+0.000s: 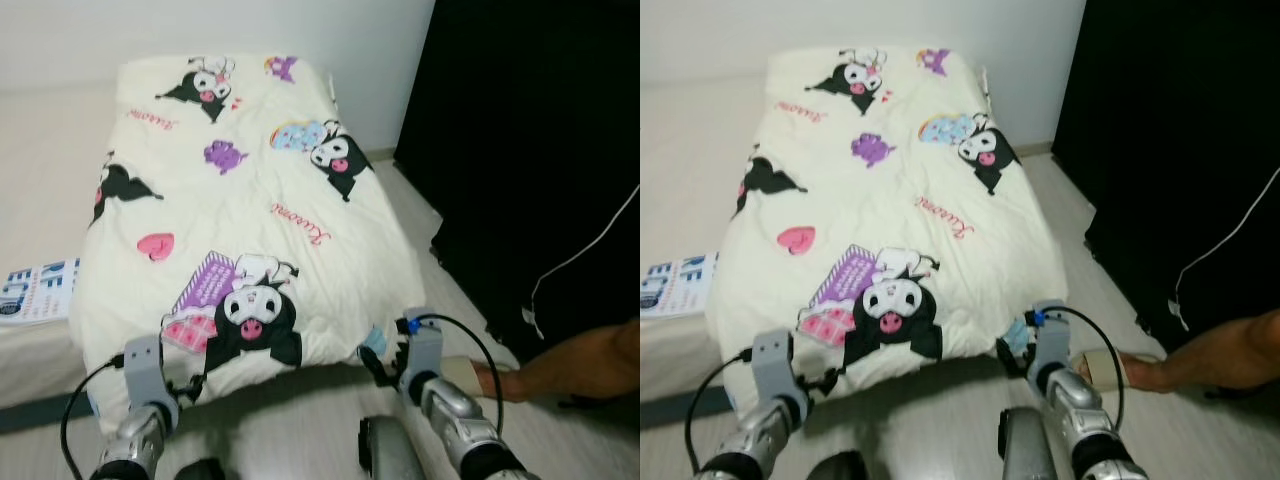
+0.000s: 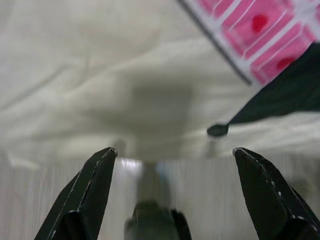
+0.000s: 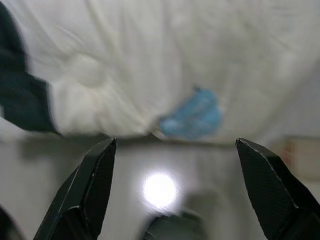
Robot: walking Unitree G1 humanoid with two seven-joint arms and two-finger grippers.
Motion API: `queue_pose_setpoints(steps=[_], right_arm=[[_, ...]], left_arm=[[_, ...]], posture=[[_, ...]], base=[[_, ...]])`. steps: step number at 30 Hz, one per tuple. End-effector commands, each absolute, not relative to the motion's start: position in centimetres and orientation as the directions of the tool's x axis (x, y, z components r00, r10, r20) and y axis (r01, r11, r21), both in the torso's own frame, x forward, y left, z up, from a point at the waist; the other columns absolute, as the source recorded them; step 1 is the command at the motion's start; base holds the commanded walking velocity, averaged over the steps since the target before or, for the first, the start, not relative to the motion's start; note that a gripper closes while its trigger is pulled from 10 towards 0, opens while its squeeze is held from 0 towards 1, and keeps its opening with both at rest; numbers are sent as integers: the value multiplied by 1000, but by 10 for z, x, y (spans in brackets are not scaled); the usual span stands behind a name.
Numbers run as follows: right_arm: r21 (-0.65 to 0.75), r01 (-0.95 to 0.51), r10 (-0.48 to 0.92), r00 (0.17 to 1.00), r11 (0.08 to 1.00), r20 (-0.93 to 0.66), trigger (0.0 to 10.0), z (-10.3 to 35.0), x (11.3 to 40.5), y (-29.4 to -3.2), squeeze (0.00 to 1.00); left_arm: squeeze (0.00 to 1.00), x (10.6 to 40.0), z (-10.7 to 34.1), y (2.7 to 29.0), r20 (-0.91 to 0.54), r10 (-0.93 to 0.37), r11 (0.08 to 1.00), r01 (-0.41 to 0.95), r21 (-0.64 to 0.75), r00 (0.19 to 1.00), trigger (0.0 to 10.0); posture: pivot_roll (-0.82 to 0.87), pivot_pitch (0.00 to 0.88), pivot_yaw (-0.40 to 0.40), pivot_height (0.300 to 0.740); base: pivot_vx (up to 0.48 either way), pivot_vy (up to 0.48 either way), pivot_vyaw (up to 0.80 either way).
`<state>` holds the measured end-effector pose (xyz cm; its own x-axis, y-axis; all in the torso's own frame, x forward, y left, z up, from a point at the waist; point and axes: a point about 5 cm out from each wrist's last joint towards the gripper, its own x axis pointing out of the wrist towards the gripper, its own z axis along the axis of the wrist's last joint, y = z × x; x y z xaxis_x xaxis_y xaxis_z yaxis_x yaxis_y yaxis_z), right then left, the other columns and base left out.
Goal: Clean up the room
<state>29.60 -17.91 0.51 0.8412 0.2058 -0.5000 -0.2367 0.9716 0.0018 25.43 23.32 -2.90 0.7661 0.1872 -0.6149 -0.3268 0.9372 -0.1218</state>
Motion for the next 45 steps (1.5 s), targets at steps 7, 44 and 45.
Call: queue_pose_setpoints(steps=[7,44,45], right_arm=[[5,-153,117,732,988,-671,10000,-33,257,-198,0],[-135,-318,158,744,939,-650,10000,-31,260,-191,0],[-144,-327,161,744,934,-648,10000,-30,261,-190,0]], left_arm=[[0,174,-79,236,-817,194,934,-358,-16,543,10000],[0,191,-75,223,-809,142,945,-322,-62,571,10000],[0,191,-75,222,-809,139,945,-321,-64,570,10000]], posture=[[-139,101,4,650],[-133,86,-8,740],[-134,86,-7,740]], base=[[0,0,0],[0,0,135],[0,0,625]])
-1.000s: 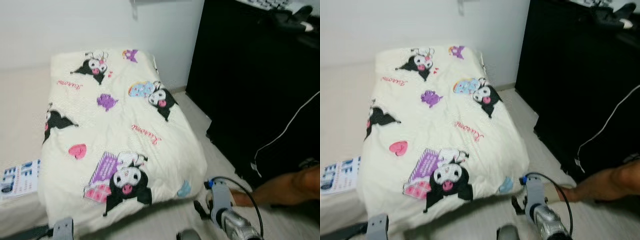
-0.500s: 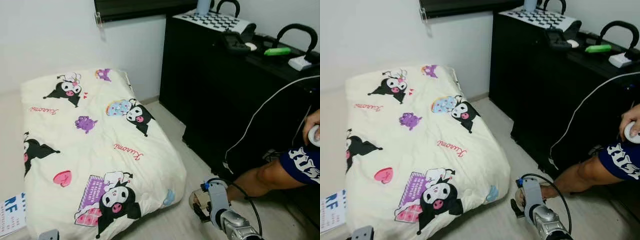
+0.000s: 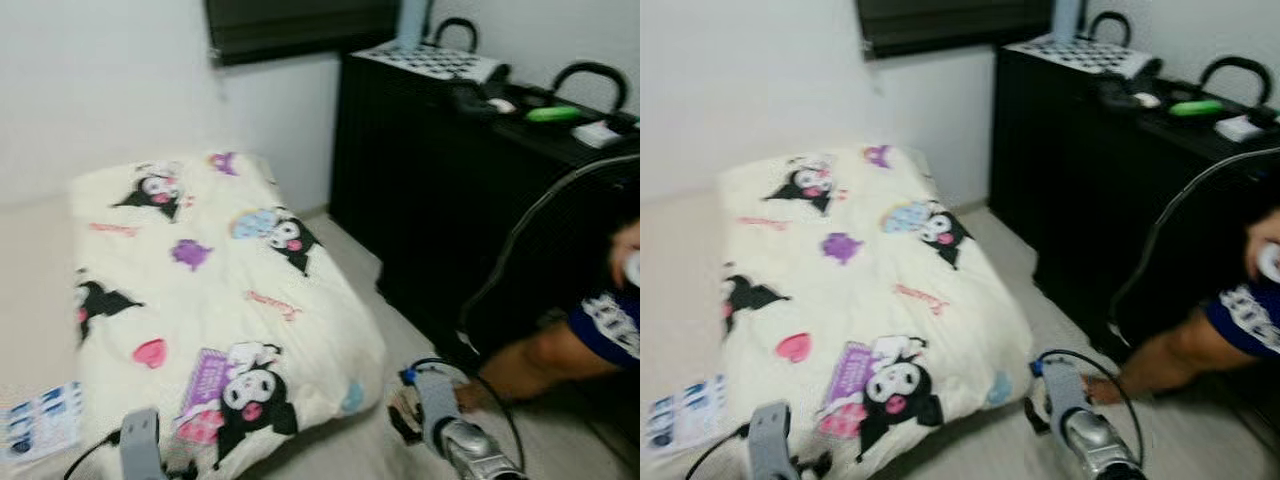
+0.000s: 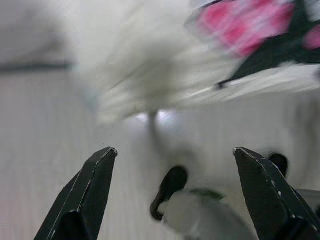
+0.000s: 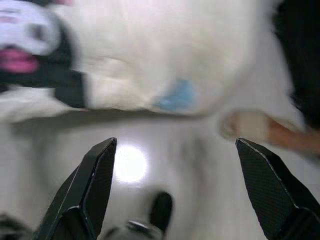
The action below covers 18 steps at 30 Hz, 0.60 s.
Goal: Clean up the room
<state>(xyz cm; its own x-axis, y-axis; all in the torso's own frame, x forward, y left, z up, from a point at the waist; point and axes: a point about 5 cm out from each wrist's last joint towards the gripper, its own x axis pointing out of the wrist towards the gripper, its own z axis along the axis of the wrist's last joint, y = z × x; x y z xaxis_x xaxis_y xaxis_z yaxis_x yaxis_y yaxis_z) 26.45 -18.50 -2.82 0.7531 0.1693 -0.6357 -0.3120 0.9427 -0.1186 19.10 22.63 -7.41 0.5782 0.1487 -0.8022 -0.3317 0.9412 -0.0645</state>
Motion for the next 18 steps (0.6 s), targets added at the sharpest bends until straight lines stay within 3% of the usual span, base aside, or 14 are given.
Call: queue_pose_setpoints(steps=[1,18], right_arm=[[-151,-333,162,745,931,-647,10000,-30,261,-190,0],[-183,-393,199,750,901,-631,10000,-26,267,-183,0]], left_arm=[[0,191,-75,222,-810,138,944,-322,-66,570,10000],[0,185,-77,228,-819,164,934,-355,-52,550,10000]], posture=[[-134,87,-7,740],[-130,86,-7,740]], base=[[0,0,625],[0,0,625]])
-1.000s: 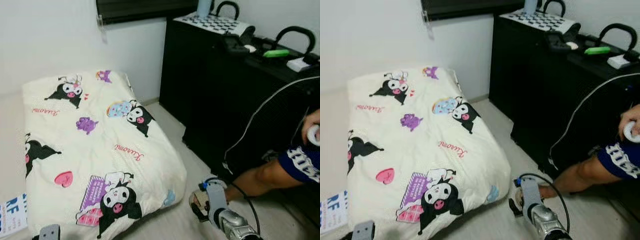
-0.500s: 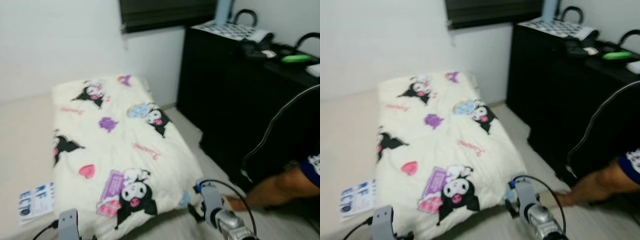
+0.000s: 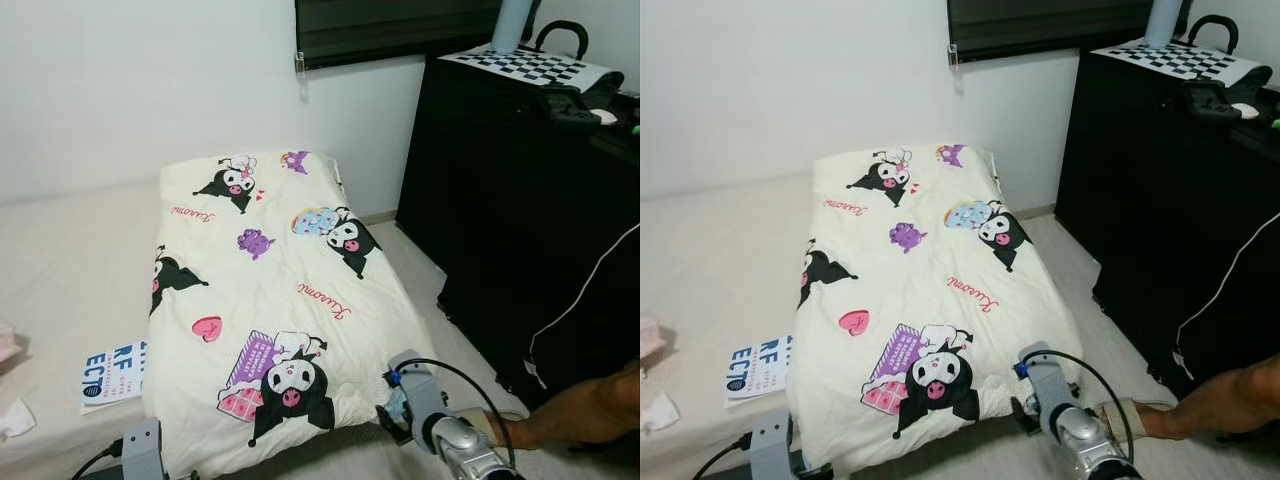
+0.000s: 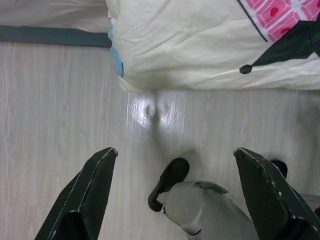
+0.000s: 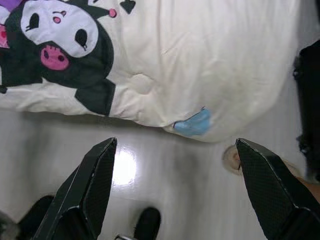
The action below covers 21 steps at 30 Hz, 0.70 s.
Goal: Clean up the room
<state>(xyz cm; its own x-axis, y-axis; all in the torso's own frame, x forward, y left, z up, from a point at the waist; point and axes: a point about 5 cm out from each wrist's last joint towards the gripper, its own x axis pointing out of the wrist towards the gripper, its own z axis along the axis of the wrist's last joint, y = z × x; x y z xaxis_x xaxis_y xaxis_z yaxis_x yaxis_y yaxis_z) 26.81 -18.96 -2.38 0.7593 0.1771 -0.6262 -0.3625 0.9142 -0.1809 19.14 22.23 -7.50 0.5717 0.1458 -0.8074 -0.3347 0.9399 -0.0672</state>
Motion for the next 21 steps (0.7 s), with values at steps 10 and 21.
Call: queue_pose_setpoints(steps=[10,21], right_arm=[[-194,-402,199,748,895,-633,10000,-26,266,-183,0],[-194,-401,198,749,895,-633,10000,-26,267,-182,0]], left_arm=[[0,184,-78,228,-819,165,932,-358,-52,550,10000],[0,186,-76,229,-813,152,944,-326,-49,562,10000]], posture=[[-130,86,-9,740],[-130,88,-7,740]], base=[[0,0,625],[0,-129,625]])
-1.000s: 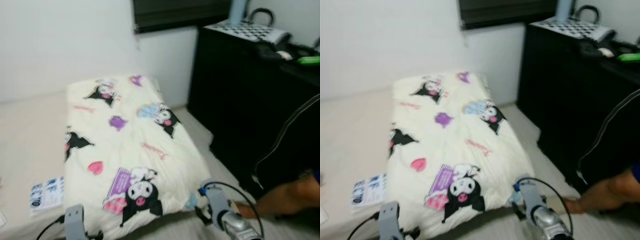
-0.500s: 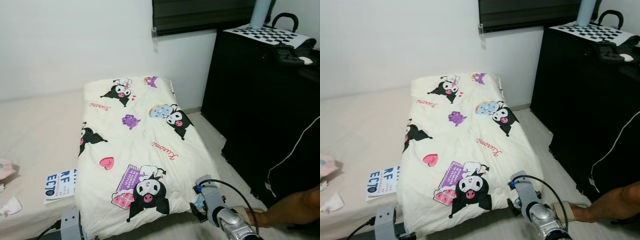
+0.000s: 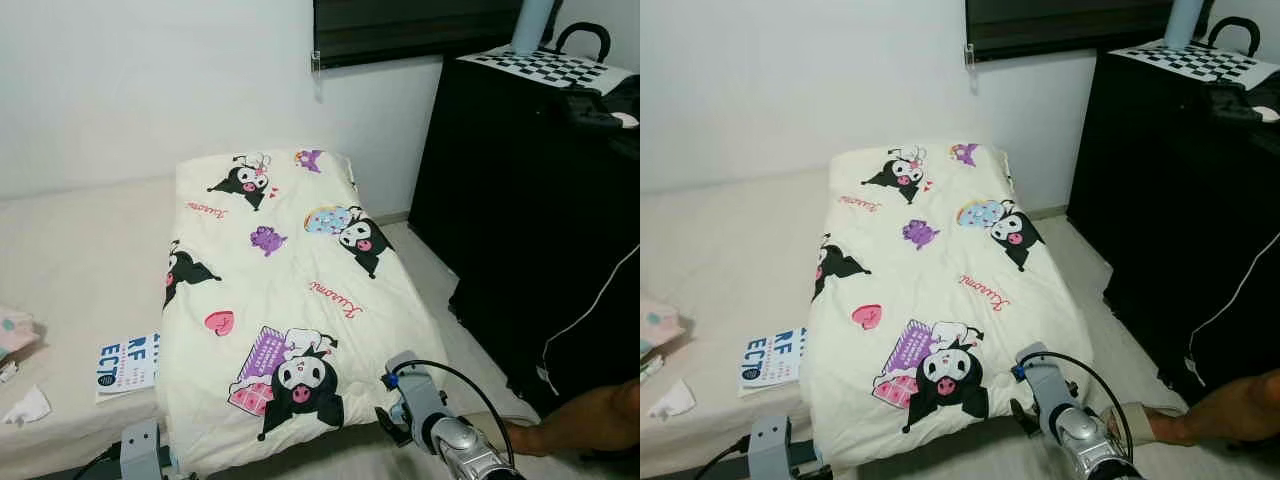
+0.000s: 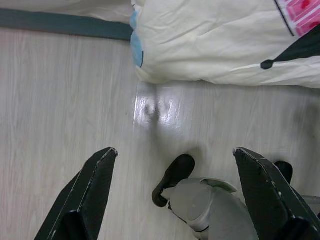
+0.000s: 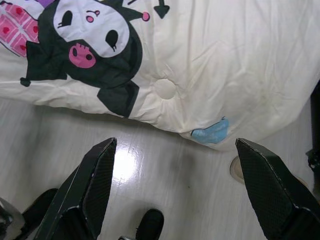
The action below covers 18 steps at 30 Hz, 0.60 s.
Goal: Clean up the room
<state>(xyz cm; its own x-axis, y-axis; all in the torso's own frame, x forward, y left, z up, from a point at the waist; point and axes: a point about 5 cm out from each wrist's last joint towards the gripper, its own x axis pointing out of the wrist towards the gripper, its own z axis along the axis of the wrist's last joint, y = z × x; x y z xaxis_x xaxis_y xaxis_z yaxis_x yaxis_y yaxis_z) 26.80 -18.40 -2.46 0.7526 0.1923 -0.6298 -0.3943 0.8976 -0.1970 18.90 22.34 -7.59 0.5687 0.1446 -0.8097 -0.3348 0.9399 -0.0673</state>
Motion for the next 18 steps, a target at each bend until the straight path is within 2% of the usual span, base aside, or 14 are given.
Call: queue_pose_setpoints(steps=[1,18], right_arm=[[-194,-402,199,748,895,-633,10000,-26,267,-182,0],[-204,-395,186,750,896,-635,10000,-26,267,-183,0]], left_arm=[[0,186,-76,229,-810,160,939,-340,-51,564,10000],[0,183,-76,233,-810,181,929,-368,-46,557,10000]], posture=[[-129,88,-8,740],[-130,90,-7,740]], base=[[0,0,625],[0,0,614]])
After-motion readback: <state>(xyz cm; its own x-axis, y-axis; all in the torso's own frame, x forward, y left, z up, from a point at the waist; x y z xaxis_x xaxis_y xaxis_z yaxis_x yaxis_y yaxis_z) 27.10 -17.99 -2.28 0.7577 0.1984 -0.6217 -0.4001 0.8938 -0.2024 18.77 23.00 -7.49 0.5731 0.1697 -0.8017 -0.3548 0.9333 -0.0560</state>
